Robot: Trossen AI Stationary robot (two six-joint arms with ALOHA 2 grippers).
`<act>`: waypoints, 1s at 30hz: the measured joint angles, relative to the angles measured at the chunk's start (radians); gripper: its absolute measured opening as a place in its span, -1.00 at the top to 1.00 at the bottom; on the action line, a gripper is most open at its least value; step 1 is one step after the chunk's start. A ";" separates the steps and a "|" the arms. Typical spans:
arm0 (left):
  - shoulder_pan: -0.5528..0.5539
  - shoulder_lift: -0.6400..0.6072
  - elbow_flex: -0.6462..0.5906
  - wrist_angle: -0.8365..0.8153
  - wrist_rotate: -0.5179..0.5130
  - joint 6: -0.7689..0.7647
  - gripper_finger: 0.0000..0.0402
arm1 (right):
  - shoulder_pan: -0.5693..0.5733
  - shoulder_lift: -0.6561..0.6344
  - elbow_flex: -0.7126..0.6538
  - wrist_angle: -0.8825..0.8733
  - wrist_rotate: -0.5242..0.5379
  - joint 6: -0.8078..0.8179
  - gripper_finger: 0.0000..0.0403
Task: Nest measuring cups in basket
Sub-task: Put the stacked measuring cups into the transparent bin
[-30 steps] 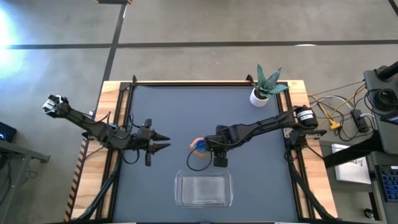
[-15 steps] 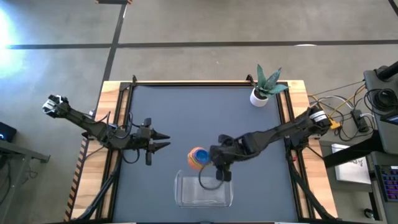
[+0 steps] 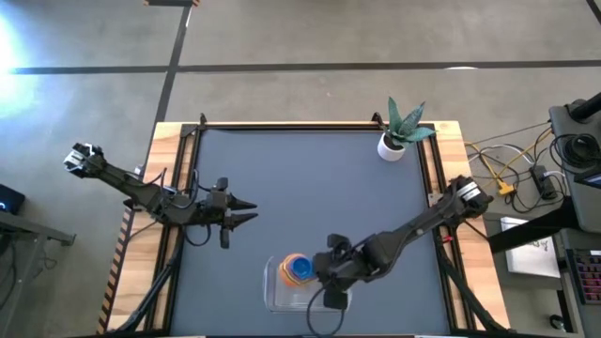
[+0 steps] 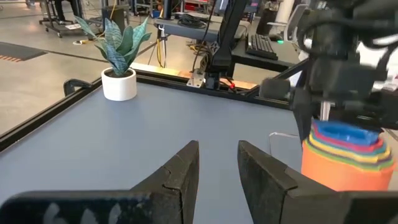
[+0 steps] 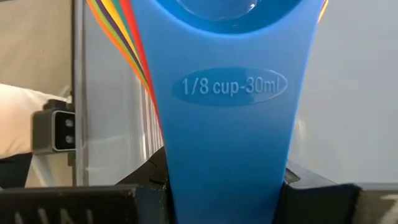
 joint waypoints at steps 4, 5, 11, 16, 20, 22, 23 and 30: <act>0.000 0.000 0.000 0.000 0.000 0.000 0.54 | 0.011 0.057 0.015 0.003 -0.024 0.025 0.41; 0.000 0.000 0.000 0.000 0.000 0.000 0.54 | 0.011 0.071 0.021 0.002 -0.035 0.026 0.41; 0.000 0.000 0.000 0.000 0.000 0.000 0.54 | 0.009 0.156 0.043 0.006 -0.069 0.021 0.41; 0.000 0.000 0.000 -0.001 0.001 0.000 0.54 | 0.004 0.234 0.064 -0.008 -0.080 0.015 0.41; 0.000 0.000 0.000 -0.002 0.001 0.000 0.54 | 0.002 0.268 0.095 -0.036 -0.076 0.005 0.39; 0.000 0.000 0.000 -0.003 0.001 0.000 0.54 | 0.002 0.272 0.103 -0.048 -0.079 0.001 0.25; 0.000 0.000 0.000 -0.004 0.001 0.000 0.54 | 0.002 0.272 0.108 -0.048 -0.079 0.001 0.16; 0.000 0.000 0.000 -0.008 0.001 0.000 0.54 | 0.002 0.237 0.130 -0.057 -0.086 0.001 -0.29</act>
